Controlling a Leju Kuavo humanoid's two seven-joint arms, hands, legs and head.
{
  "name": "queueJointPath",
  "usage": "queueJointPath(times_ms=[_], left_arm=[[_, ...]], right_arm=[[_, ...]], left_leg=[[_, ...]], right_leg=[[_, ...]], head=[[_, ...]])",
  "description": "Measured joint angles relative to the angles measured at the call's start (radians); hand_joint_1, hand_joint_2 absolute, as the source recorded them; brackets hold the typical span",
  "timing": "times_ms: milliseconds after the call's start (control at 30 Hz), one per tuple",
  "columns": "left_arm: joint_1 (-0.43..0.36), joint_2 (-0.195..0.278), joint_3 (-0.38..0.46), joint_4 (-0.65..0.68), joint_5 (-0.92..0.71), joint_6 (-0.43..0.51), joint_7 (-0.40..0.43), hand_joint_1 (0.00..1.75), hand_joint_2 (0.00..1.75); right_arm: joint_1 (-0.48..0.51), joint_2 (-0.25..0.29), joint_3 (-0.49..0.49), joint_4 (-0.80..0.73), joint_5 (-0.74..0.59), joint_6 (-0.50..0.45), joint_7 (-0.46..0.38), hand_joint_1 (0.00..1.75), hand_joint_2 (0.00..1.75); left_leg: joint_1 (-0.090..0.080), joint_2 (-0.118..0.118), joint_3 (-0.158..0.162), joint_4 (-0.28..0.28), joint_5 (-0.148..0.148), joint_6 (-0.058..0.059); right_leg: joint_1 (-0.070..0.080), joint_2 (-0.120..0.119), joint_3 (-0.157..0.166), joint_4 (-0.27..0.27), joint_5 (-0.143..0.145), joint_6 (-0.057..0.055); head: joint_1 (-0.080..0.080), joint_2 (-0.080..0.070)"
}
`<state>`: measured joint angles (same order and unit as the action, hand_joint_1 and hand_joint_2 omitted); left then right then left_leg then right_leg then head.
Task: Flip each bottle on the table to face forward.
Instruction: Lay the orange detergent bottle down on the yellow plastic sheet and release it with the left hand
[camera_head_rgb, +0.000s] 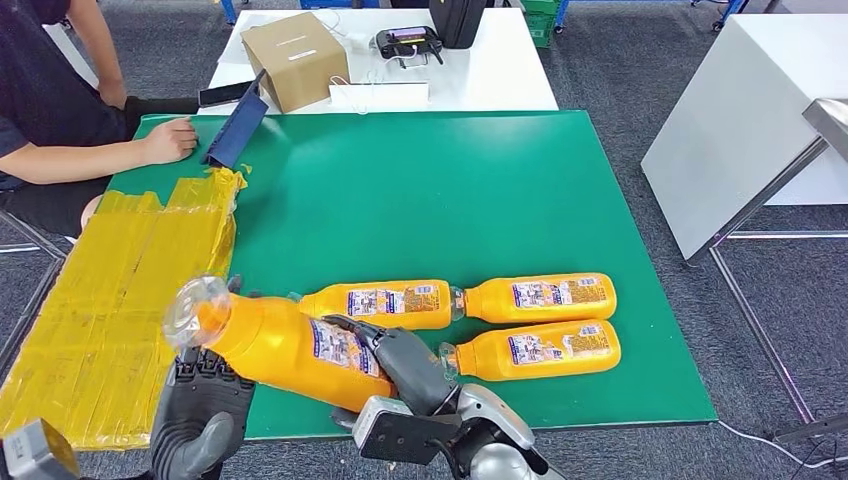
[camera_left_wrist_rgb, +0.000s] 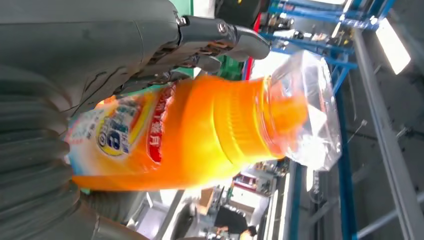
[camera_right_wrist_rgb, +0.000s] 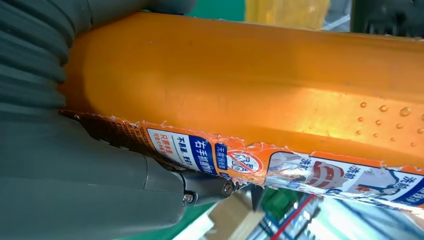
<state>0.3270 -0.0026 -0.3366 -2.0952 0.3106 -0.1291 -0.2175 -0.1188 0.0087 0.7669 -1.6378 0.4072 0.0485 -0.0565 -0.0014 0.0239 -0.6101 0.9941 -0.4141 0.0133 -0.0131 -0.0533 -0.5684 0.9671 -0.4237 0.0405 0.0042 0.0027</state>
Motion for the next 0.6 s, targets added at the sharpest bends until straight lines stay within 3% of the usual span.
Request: queueJointPath(times_ms=[600], left_arm=[[0.002, 0.072, -0.009, 0.014, -0.042, -0.014, 0.02, 0.0, 1.75]], right_arm=[[-0.046, -0.017, 0.104, 0.046, 0.123, 0.031, -0.017, 1.75, 1.75]], left_leg=[[0.0, 0.0, 0.0, 0.0, 0.0, 0.0]], right_leg=[[0.0, 0.0, 0.0, 0.0, 0.0, 0.0]], head=[[0.0, 0.0]])
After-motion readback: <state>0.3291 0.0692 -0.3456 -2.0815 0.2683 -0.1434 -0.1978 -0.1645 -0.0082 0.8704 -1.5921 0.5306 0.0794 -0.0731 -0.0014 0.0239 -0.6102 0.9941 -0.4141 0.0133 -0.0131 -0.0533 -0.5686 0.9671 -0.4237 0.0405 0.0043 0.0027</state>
